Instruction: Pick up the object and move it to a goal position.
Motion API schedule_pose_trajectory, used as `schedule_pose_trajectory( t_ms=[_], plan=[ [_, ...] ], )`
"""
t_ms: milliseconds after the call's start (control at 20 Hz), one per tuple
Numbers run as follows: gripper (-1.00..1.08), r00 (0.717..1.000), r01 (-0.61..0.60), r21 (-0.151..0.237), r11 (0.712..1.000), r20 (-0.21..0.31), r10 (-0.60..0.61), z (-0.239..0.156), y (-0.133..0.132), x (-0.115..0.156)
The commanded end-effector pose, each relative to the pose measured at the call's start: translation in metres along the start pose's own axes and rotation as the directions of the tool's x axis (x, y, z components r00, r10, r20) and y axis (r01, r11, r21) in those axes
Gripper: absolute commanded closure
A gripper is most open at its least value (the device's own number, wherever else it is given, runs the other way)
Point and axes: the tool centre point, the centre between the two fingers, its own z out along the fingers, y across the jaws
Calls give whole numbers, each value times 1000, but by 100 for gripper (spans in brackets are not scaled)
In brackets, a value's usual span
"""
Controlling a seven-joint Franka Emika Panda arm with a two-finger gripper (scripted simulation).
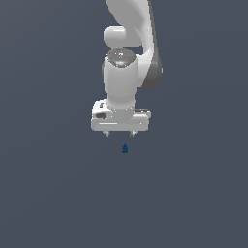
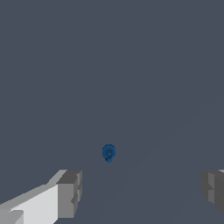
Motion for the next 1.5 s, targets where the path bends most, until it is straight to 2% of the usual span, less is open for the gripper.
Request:
schedule_pose_trajectory(
  t_ms=[0, 400, 1000, 1450],
  plan=[
    [-92, 1000, 6, -2, 1000, -2, -6, -1, 1, 1],
    [-92, 1000, -2, 3, 1000, 7, 2, 10, -2, -2],
    [-92, 996, -57, 26, 998, 77, 55, 90, -22, -31],
    [-92, 995, -60, 27, 998, 83, 57, 102, -24, -35]
  ],
)
